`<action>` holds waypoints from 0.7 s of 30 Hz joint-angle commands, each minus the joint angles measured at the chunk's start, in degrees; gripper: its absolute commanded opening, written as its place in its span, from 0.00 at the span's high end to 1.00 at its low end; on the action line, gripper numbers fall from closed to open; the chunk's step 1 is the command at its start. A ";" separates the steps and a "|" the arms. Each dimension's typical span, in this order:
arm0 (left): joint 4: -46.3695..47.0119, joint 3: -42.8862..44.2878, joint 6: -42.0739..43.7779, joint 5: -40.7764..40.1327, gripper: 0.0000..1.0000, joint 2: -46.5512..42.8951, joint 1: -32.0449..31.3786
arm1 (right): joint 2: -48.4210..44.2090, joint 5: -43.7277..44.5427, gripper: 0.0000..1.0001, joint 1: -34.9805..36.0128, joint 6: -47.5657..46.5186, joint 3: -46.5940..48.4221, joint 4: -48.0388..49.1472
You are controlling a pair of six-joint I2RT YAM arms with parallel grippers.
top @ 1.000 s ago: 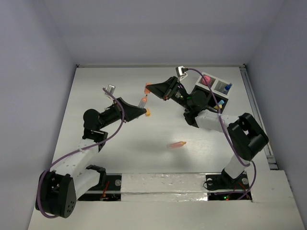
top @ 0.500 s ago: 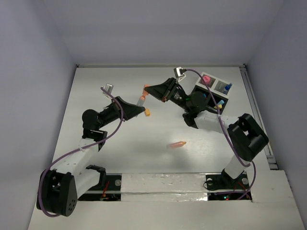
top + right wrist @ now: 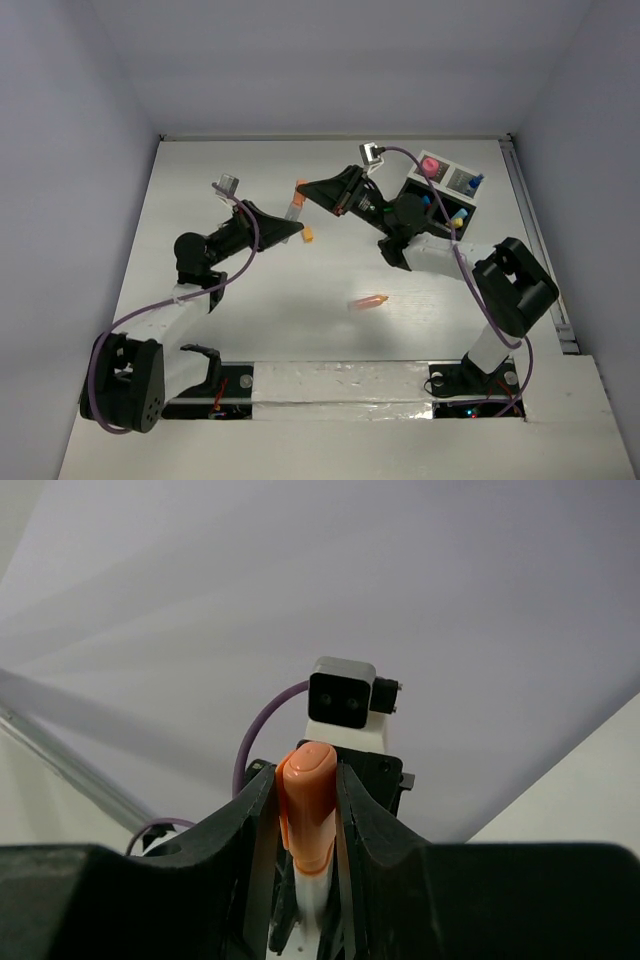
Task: Sort the stationery into containers
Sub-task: Close the pen cap on the pen.
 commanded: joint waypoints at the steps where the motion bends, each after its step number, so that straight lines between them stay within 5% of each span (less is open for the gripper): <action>1: 24.03 -1.64 -9.02 -0.37 1.00 3.21 0.47 | -1.12 -1.13 0.95 2.41 -2.86 1.52 24.88; 9: 42.33 -1.38 -20.73 -3.97 1.00 7.97 0.47 | -4.11 0.98 0.93 5.75 -10.32 -1.12 24.88; 21: 34.62 0.65 -9.76 -4.33 1.00 0.94 0.47 | -3.24 3.70 0.96 8.49 -3.24 -2.79 24.97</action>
